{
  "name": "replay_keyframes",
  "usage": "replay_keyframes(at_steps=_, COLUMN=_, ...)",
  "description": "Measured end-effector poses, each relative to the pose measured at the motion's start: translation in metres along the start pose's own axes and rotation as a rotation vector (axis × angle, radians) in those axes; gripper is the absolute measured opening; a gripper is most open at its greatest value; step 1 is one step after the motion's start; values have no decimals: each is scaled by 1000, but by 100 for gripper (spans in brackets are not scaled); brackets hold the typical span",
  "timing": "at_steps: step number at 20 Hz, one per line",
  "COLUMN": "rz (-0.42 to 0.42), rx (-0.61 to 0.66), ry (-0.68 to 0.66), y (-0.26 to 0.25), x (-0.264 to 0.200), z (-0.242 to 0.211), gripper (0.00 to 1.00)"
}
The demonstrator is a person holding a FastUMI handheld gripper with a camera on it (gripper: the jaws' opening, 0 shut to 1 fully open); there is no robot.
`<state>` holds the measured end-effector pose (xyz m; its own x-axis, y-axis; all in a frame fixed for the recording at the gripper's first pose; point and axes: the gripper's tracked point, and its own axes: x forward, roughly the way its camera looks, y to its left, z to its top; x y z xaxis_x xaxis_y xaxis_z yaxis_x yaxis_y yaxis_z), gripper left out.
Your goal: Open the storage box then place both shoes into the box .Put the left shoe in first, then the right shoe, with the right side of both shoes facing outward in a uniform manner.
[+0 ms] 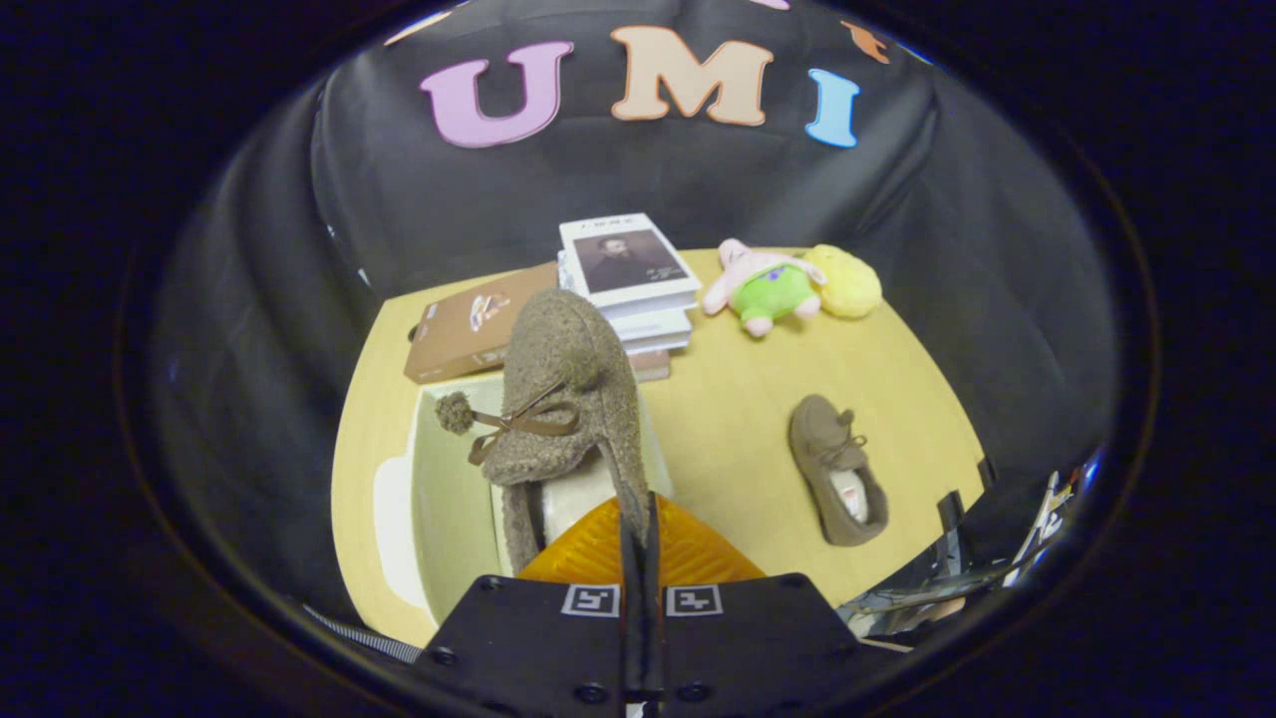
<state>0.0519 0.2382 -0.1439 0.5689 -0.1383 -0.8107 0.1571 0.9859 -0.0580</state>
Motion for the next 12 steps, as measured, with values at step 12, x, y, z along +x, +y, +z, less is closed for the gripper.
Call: replay_keyframes(at_steps=12, rz=39, rx=-24, ry=277, y=64, x=68, z=-102, gripper=3)
